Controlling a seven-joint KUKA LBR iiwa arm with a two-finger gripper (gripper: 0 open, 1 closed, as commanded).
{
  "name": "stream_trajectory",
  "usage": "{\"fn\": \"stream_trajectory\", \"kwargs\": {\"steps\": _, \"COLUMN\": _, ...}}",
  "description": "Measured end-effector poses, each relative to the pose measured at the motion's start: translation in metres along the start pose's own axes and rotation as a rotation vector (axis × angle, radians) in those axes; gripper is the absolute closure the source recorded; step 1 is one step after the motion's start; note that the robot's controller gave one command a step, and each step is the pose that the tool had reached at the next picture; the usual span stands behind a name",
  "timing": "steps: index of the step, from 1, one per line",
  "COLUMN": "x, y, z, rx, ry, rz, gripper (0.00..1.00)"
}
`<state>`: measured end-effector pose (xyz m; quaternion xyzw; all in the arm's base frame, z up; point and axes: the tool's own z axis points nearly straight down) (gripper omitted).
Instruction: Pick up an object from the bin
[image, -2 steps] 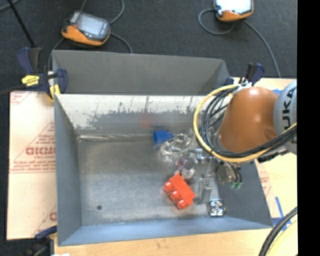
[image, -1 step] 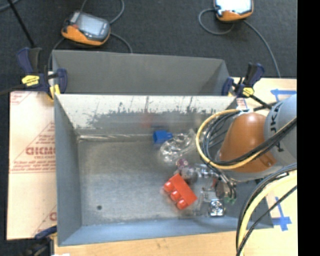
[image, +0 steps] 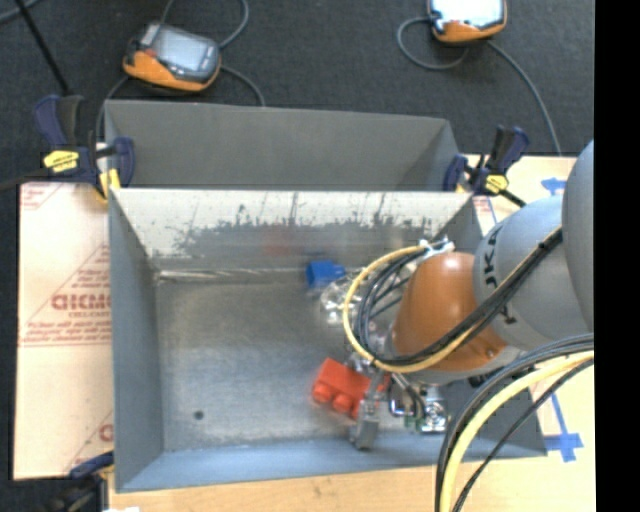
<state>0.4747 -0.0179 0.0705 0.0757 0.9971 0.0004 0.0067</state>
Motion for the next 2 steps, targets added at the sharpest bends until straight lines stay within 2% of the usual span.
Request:
{"fn": "stream_trajectory", "kwargs": {"steps": 1, "x": 0.001, "y": -0.003, "z": 0.0, "rx": 0.002, "ry": 0.006, "rz": 0.001, "gripper": 1.0}}
{"fn": "stream_trajectory", "kwargs": {"steps": 2, "x": -0.039, "y": -0.006, "z": -0.153, "rx": 0.0, "ry": 0.001, "rz": -0.051, "gripper": 1.0}}
